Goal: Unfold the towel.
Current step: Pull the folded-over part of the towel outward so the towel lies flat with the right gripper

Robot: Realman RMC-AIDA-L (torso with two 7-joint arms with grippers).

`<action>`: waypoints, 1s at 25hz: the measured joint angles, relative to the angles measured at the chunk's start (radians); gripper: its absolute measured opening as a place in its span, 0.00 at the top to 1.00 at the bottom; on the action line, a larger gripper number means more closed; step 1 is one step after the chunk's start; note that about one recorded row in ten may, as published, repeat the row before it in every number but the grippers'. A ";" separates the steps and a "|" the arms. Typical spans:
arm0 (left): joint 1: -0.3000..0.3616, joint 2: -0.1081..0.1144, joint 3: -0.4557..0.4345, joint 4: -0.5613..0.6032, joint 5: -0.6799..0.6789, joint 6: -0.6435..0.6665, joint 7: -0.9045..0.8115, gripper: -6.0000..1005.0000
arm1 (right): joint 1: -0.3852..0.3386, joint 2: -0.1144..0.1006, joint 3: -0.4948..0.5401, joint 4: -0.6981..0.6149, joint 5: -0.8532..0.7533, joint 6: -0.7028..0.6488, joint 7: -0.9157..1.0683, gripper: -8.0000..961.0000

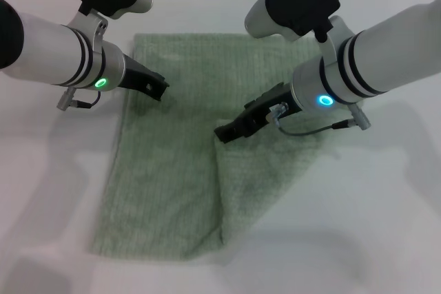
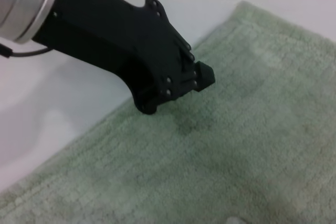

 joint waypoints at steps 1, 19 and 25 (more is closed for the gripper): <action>0.002 0.000 0.001 -0.002 0.000 -0.001 0.000 1.00 | 0.003 0.000 -0.005 -0.005 0.003 -0.005 -0.001 0.16; 0.007 0.000 0.001 -0.005 0.000 -0.002 -0.001 1.00 | 0.026 0.000 -0.048 -0.057 0.009 -0.057 -0.002 0.16; 0.008 0.000 0.001 -0.007 0.000 -0.002 0.000 1.00 | 0.029 0.000 -0.048 -0.075 0.009 -0.064 -0.002 0.16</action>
